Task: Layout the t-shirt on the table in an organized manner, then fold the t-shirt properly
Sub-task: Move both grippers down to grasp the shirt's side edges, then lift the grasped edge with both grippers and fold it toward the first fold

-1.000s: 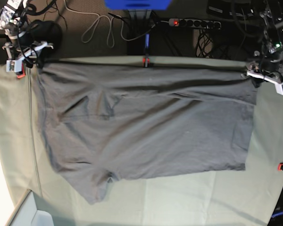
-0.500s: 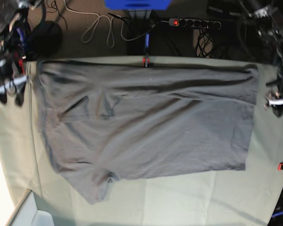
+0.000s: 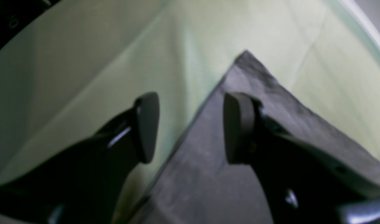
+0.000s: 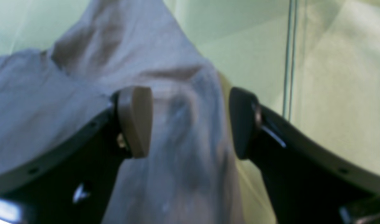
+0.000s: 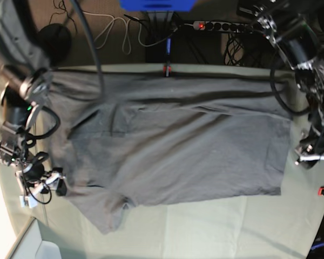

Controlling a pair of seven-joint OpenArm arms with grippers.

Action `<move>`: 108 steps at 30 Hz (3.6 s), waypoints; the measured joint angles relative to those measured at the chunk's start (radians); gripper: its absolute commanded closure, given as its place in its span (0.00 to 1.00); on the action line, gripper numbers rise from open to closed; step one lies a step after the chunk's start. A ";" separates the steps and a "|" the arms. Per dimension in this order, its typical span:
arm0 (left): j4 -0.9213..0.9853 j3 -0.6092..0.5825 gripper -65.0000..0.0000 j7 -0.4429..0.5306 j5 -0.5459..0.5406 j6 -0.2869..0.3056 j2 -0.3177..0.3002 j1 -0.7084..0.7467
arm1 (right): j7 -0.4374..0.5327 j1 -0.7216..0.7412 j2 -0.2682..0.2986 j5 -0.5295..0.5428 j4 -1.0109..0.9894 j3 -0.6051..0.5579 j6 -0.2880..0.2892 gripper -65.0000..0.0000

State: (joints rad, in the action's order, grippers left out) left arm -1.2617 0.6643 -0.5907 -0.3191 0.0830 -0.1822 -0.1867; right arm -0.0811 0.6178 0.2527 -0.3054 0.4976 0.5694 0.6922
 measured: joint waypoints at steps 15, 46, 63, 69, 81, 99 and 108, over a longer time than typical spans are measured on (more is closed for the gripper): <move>0.628 -0.303 0.50 0.387 -0.003 -0.004 -0.100 -0.229 | 0.222 -0.023 0.034 -0.001 -0.217 -0.255 -0.353 0.40; 0.947 -0.418 0.51 0.521 0.001 0.010 -0.129 -0.335 | 0.251 -0.059 0.002 0.014 -0.214 -0.254 -0.353 0.88; 0.797 -0.507 1.00 0.458 -0.005 -0.018 -0.132 -0.291 | 0.314 -0.065 0.001 0.003 -0.211 -0.238 -0.352 1.00; 0.511 -0.485 1.00 0.382 -0.011 -0.003 -0.114 -0.157 | 0.353 -0.077 0.002 0.002 -0.211 -0.117 -0.352 1.00; 0.420 -0.398 1.00 0.363 -0.014 0.000 -0.114 -0.077 | 0.360 -0.234 -0.058 0.003 0.044 -0.085 -0.274 1.00; 0.217 -0.267 1.00 0.358 -0.014 0.009 -0.069 0.102 | 0.352 -0.559 -0.120 0.116 0.439 0.000 -0.137 1.00; 0.212 -0.248 1.00 0.362 -0.016 0.013 -0.068 0.198 | 0.356 -0.696 -0.120 0.130 0.517 0.000 -0.090 1.00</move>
State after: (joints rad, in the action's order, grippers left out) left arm -1.0500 0.4168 -0.2291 -0.3347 0.0959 -0.2504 0.0116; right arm 0.2749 -0.0780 0.1329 -0.1749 1.0145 0.5694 0.6025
